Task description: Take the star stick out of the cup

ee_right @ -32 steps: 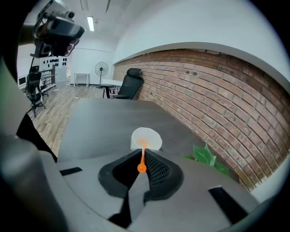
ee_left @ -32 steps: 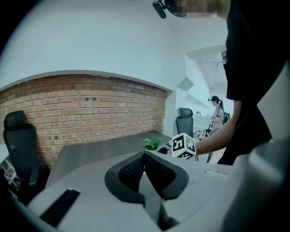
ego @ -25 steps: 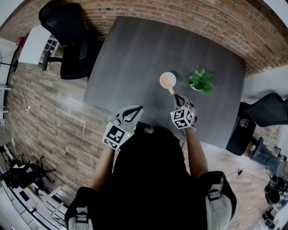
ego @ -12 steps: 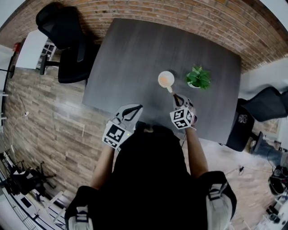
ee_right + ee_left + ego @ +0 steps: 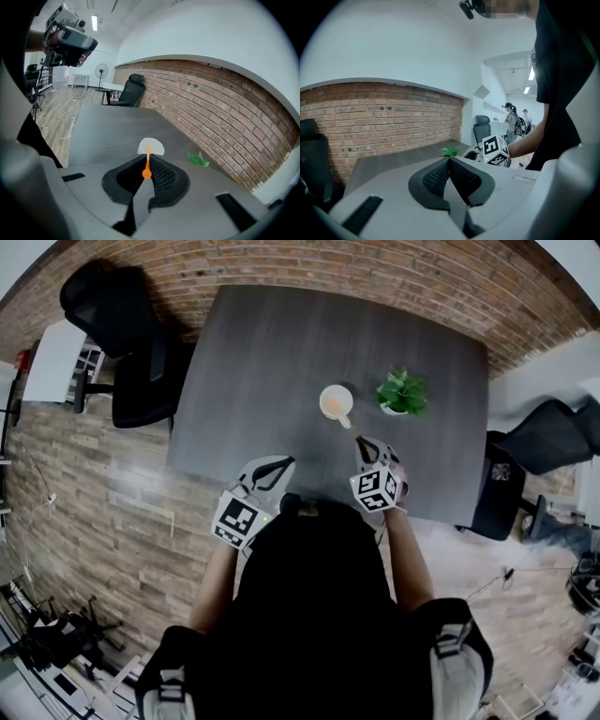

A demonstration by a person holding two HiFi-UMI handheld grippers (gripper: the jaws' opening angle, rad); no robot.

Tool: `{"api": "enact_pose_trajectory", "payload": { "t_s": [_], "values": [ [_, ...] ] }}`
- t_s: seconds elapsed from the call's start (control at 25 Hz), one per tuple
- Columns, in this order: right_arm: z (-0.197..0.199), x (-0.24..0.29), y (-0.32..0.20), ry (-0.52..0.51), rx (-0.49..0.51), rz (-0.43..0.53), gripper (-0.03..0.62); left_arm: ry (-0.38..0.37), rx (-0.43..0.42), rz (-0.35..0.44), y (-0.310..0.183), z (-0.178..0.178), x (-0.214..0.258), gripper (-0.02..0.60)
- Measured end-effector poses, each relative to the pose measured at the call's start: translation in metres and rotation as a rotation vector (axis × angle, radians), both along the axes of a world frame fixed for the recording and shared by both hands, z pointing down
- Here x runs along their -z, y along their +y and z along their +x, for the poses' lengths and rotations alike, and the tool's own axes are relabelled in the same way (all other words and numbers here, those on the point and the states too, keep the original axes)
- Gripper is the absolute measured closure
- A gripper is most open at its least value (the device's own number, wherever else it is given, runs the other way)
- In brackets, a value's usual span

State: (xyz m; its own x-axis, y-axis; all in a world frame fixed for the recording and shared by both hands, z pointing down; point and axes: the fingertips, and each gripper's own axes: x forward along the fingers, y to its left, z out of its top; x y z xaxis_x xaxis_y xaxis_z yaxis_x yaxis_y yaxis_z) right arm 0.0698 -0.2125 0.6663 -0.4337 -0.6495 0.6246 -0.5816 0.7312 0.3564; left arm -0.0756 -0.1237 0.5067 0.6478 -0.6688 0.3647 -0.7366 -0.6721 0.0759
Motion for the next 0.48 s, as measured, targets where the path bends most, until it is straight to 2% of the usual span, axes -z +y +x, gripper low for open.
{"api": "enact_pose_trajectory", "payload": {
  "t_s": [0.24,0.36,0.48],
  "values": [
    [0.006,0.011,0.008,-0.007,-0.016,0.023,0.580,0.011,-0.039,0.016,0.000,0.009,0.004,0.580],
    [0.006,0.017,0.008,-0.008,-0.015,0.029,0.579,0.001,-0.068,0.049,-0.003,0.012,0.006,0.580],
    [0.006,0.022,0.011,-0.017,-0.015,0.036,0.579,0.015,-0.074,0.029,-0.001,0.014,0.004,0.580]
  ]
}}
